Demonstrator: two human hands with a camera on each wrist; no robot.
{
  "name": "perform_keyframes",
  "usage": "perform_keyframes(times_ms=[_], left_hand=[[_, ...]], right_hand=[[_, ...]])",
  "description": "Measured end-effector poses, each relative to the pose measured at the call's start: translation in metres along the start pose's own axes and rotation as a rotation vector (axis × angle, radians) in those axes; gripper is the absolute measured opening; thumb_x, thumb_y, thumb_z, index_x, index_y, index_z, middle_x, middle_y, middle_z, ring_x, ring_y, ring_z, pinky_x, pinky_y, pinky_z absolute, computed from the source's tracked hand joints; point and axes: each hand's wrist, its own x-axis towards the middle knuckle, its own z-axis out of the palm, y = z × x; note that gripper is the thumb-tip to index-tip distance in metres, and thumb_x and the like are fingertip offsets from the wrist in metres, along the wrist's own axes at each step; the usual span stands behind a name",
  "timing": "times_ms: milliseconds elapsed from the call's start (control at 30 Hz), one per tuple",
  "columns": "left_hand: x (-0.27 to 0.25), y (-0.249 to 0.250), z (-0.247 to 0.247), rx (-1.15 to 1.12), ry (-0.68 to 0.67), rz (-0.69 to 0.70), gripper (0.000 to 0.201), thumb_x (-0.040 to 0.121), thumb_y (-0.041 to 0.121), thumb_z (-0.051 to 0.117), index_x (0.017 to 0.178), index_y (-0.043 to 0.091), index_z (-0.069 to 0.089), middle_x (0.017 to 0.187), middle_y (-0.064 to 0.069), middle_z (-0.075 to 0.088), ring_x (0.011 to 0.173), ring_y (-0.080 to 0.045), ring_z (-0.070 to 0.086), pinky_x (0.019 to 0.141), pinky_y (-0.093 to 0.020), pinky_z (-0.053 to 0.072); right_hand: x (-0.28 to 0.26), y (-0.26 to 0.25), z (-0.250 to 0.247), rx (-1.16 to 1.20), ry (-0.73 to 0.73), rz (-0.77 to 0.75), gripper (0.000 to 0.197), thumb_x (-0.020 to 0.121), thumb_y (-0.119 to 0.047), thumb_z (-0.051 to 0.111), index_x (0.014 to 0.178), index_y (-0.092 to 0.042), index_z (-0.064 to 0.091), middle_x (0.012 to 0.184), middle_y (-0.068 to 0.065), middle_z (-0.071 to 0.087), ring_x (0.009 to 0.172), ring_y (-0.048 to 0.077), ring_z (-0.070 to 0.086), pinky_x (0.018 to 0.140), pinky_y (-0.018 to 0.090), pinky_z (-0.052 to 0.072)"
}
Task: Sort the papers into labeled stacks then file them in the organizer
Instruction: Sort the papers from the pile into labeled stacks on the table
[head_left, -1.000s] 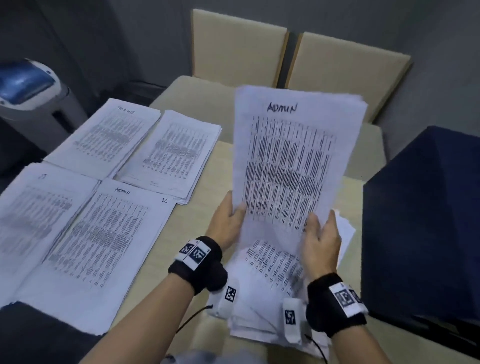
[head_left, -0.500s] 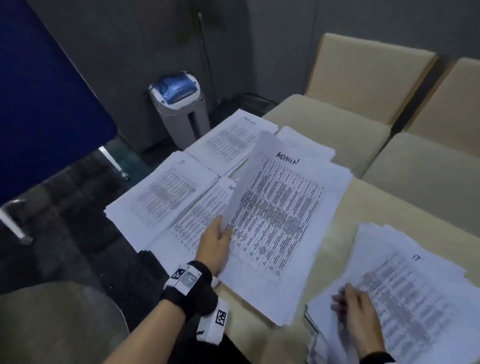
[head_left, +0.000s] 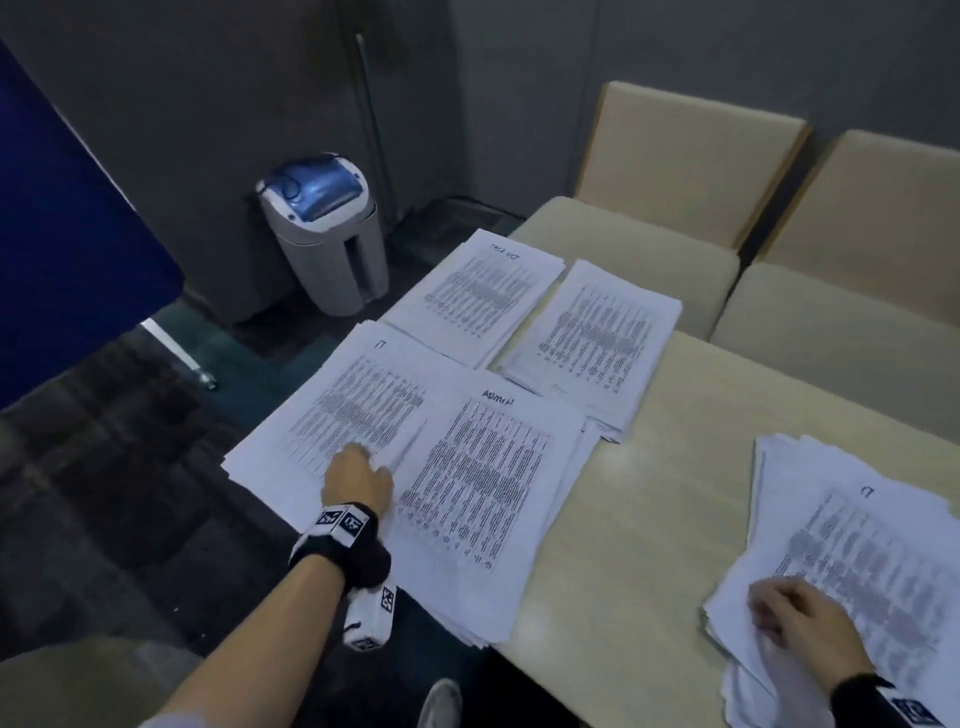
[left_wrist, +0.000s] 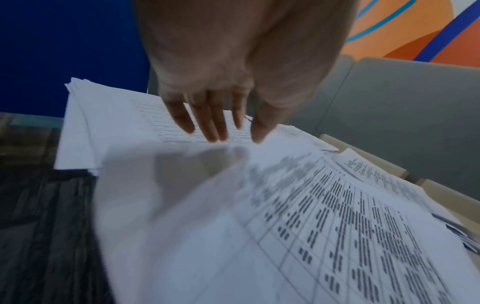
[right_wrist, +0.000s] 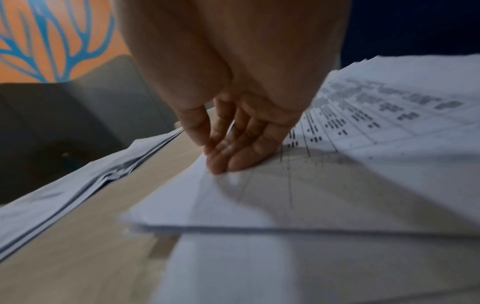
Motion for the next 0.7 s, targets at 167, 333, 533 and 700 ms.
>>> perform_keyframes(times_ms=[167,333,533,700], left_hand=[[0.004,0.044,0.001,-0.120,-0.115,0.262,0.005,0.092,0.016,0.059,0.094,0.012,0.062,0.094,-0.005,0.067,0.086,-0.023,0.062,0.077,-0.031,0.049],[-0.033,0.127,0.031,-0.404,-0.523,0.398,0.016,0.091,0.006,0.059,0.075,0.010,0.061,0.083,-0.011,0.067,0.074,-0.025,0.066,0.076,-0.037,0.054],[-0.117,0.210,0.097,-0.396,-0.676,0.512,0.015,0.089,0.008,0.059,0.075,0.011,0.062,0.090,-0.013,0.070,0.077,-0.024,0.067,0.082,-0.038,0.054],[-0.180,0.241,0.181,-0.115,-0.701,0.551,0.015,0.088,0.022,0.064,0.100,0.013,0.063,0.109,-0.010,0.067,0.104,-0.029,0.063,0.088,-0.036,0.049]], right_hand=[[-0.017,0.009,-0.013,-0.028,0.137,0.006,0.016,0.093,-0.012,0.063,0.082,-0.001,0.066,0.084,0.018,0.070,0.081,0.034,0.066,0.085,0.049,0.051],[-0.036,0.039,-0.041,-0.037,0.292,0.063,0.016,0.092,-0.016,0.063,0.078,-0.010,0.066,0.084,0.013,0.069,0.088,0.036,0.064,0.087,0.048,0.053],[-0.033,0.054,-0.093,-0.044,0.444,0.114,0.010,0.089,-0.016,0.063,0.082,-0.011,0.068,0.090,0.014,0.071,0.091,0.033,0.065,0.081,0.034,0.049],[-0.007,0.074,-0.136,-0.104,0.442,0.246,0.023,0.087,-0.017,0.064,0.108,-0.008,0.070,0.116,0.016,0.068,0.109,0.035,0.061,0.088,0.031,0.046]])
